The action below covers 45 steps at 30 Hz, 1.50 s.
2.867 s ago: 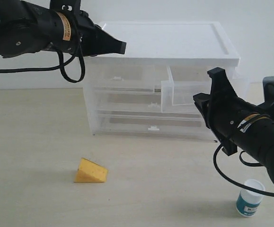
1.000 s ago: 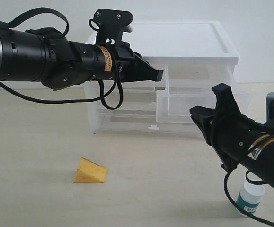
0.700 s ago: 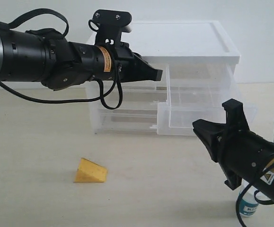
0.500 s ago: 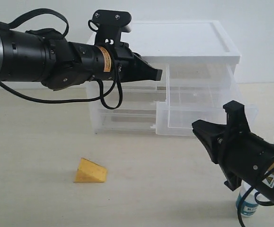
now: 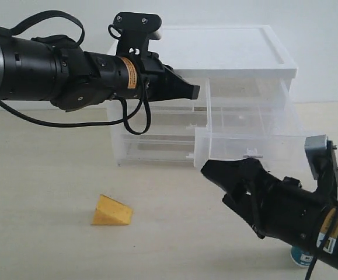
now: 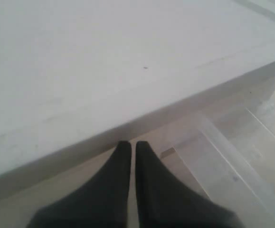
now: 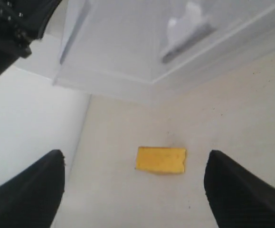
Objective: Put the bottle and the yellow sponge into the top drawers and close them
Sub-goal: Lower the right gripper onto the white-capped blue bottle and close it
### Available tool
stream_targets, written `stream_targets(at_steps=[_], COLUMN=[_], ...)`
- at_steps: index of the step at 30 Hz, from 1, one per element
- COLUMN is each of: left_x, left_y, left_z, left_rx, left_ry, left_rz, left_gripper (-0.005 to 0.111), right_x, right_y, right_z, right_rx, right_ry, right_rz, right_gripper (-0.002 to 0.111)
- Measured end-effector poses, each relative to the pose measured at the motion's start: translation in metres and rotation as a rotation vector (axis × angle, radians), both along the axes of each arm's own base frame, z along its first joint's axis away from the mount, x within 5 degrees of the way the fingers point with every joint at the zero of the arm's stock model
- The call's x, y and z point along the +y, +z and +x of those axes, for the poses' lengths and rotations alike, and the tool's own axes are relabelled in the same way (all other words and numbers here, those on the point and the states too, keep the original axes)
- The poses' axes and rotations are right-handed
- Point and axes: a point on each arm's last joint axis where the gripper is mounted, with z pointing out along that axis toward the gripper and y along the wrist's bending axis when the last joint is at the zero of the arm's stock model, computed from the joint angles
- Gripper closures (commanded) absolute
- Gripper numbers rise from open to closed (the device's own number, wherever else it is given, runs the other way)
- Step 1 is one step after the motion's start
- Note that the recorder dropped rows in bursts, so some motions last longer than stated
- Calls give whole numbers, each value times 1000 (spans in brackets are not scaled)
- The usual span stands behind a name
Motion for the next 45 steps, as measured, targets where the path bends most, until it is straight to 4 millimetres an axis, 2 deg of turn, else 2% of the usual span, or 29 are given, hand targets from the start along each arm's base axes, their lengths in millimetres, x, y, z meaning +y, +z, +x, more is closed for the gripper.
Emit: stream_targets(at_steps=[2,4,6,8,12,13,15,19,21,25,28,33,38,43,45], left_x=[0,0,0,0,0,0,0,0,0,0,0,0,0,0,0], left_y=[0,0,0,0,0,0,0,0,0,0,0,0,0,0,0], left_z=[0,0,0,0,0,0,0,0,0,0,0,0,0,0,0], left_rx=[0,0,0,0,1,1,0,-2,-2,-4,-4,-4,-4,-4,-4], left_ry=[0,0,0,0,1,1,0,-2,-2,-3,-3,-3,-3,-3,-3], left_rz=[0,0,0,0,1,1,3,6,6,9,9,9,9,9,9], left_gripper=[103,103,103,103,103,103,103,103,103,103,103,103,103,103,103], right_x=[3,7,12,14,13,10,0,-23,-37,-53,-58,-67,-70,-61,-58], right_y=[-1,-2,-2,2,22,28,33,46,53,60,72,100,121,109,101], right_z=[-3,-8,-16,-22,-34,-37,-38,-40,-44,-41,-34,-29,-41,-38,-32], right_rx=[-27,-67,-162,-282,-516,-577,-619,-615,-554,-339,-243,-66,125,180,207], right_ry=[59,139,263,354,460,466,439,320,238,123,66,75,273,474,522], right_rz=[-35,-82,-149,-216,-340,-421,-599,-843,-904,-985,-1030,-1185,-1300,-1350,-1373], right_gripper=[44,60,90,108,108,108,108,108,104,66,50,50,50,32,31])
